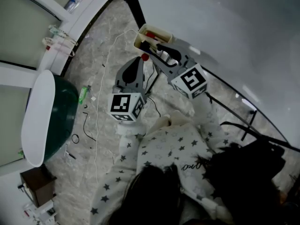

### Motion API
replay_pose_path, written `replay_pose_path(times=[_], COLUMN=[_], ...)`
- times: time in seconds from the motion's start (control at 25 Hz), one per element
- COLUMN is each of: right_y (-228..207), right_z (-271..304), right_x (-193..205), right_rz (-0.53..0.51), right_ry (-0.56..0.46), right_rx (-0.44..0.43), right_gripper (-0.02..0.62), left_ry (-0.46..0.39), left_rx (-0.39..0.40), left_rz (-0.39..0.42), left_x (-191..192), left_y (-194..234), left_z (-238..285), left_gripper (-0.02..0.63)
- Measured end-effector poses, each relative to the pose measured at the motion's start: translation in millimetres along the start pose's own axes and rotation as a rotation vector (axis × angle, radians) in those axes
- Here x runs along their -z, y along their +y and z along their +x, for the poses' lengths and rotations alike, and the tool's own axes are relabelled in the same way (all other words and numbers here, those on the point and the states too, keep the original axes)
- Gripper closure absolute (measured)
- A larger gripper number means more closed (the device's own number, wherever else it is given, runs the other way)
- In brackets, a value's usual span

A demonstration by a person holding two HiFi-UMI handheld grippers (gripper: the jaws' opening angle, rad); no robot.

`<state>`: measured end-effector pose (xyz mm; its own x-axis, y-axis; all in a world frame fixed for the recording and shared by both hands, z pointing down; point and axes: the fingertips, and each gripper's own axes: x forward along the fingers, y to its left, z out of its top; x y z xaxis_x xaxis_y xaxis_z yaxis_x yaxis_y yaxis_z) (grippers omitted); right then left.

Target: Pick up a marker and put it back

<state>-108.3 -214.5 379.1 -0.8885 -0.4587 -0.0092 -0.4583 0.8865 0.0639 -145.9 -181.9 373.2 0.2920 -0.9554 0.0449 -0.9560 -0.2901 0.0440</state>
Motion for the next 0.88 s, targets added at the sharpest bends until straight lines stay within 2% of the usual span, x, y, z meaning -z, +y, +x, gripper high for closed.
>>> replay_pose_path(times=[0.04, 0.12, 0.48, 0.88], right_y=[0.1, -0.7, -2.8, 3.3], right_z=[1.2, 2.3, -1.5, -21.4], right_x=[1.2, 4.2, -5.2, -74.1], right_rz=[-0.001, 0.005, 0.007, 0.044], right_ry=[0.002, -0.001, -0.013, -0.050], right_rx=[-0.002, -0.005, -0.004, -0.008], right_gripper=[0.453, 0.509, 0.511, 0.512], left_ry=[0.001, 0.003, 0.011, 0.016], left_rx=[0.000, 0.003, 0.028, 0.080], left_rz=[0.001, 0.001, 0.008, 0.022], left_x=[2.4, 6.4, 1.5, -43.5], left_y=[0.9, 1.0, -7.4, -23.9], left_z=[1.5, 4.3, 7.6, -7.2], left_gripper=[0.606, 0.606, 0.605, 0.606])
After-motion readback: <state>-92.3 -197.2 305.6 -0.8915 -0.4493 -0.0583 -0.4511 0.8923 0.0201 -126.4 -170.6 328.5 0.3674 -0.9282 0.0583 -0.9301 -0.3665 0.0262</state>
